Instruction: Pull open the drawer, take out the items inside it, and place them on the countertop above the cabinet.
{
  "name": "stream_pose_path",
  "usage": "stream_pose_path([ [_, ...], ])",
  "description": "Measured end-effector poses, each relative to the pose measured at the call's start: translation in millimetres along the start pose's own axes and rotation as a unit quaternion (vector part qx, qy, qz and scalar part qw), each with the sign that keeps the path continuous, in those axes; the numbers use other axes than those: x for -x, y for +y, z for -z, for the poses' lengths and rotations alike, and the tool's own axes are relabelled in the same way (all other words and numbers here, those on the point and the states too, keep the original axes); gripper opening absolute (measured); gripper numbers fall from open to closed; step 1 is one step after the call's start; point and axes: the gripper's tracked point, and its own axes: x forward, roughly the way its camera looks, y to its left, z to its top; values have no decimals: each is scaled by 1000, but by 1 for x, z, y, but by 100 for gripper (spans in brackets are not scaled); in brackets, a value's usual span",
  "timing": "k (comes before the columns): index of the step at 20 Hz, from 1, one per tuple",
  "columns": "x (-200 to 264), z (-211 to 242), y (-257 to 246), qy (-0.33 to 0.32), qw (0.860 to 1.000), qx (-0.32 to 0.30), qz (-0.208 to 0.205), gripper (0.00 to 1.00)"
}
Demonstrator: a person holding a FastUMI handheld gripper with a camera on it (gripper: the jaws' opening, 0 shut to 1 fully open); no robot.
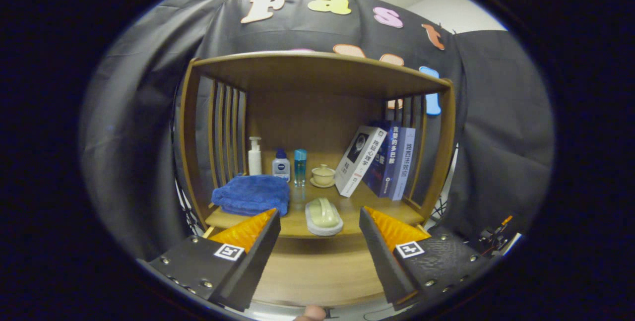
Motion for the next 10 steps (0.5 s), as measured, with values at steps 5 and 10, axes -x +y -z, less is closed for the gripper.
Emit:
stream_pose_path([
  [5, 30, 28, -9, -5, 1000, 8, 1, 95],
  [10, 50, 37, -9, -30, 999, -22, -3, 95],
])
